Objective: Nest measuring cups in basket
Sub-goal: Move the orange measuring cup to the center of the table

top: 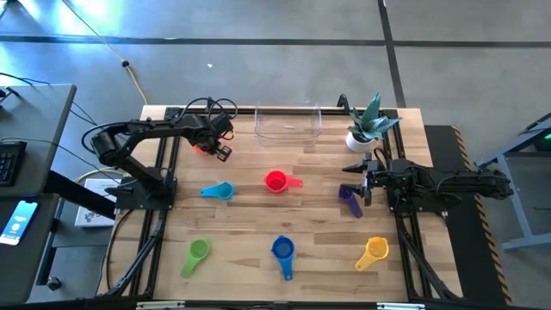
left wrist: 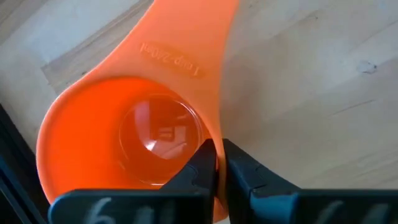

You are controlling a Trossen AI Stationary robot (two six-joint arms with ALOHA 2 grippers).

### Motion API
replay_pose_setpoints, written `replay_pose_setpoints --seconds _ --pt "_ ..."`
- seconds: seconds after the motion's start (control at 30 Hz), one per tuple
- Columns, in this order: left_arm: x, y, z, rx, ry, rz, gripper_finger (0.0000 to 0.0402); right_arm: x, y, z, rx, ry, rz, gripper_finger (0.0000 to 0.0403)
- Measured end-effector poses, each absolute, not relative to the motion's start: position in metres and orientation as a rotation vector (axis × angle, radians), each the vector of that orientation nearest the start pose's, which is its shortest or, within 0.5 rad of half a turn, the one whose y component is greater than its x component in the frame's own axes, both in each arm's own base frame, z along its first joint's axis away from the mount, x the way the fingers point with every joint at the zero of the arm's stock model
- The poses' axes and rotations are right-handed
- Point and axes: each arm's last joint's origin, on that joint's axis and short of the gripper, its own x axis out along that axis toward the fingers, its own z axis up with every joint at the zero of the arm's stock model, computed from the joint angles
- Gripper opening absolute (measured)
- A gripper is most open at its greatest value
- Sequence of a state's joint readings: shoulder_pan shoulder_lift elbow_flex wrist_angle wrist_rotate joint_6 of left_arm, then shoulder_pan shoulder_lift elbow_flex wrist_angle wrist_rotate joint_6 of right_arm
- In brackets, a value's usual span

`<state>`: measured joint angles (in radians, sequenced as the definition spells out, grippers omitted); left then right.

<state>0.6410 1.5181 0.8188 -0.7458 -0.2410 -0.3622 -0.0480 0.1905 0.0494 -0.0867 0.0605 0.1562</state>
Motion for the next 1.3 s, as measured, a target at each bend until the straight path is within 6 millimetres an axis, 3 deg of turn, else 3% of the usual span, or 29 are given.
replay_pose_setpoints --seconds 0.23,0.57,0.73,0.93,1.13,1.3 --pt "0.196 0.142 0.168 -0.548 1.39 0.947 0.0004 0.106 -0.007 0.157 0.154 0.219 -0.125 0.0275" --pt "0.228 0.111 0.215 -0.521 1.441 0.803 0.0002 0.106 -0.007 0.156 0.154 0.219 -0.125 0.0275" --pt "0.24 0.078 0.244 -0.532 1.338 0.705 0.0002 0.106 -0.007 0.157 0.154 0.219 -0.125 0.0275" --pt "0.236 0.026 0.268 -0.547 1.231 0.599 0.0001 0.106 -0.007 0.157 0.154 0.218 -0.125 0.0275" --pt "0.234 -0.019 0.274 -0.524 1.205 0.488 0.0001 0.106 -0.007 0.157 0.154 0.219 -0.125 0.0275" --pt "0.244 -0.052 0.269 -0.537 1.17 0.401 0.0001 0.106 -0.007 0.157 0.154 0.219 -0.125 0.0275"
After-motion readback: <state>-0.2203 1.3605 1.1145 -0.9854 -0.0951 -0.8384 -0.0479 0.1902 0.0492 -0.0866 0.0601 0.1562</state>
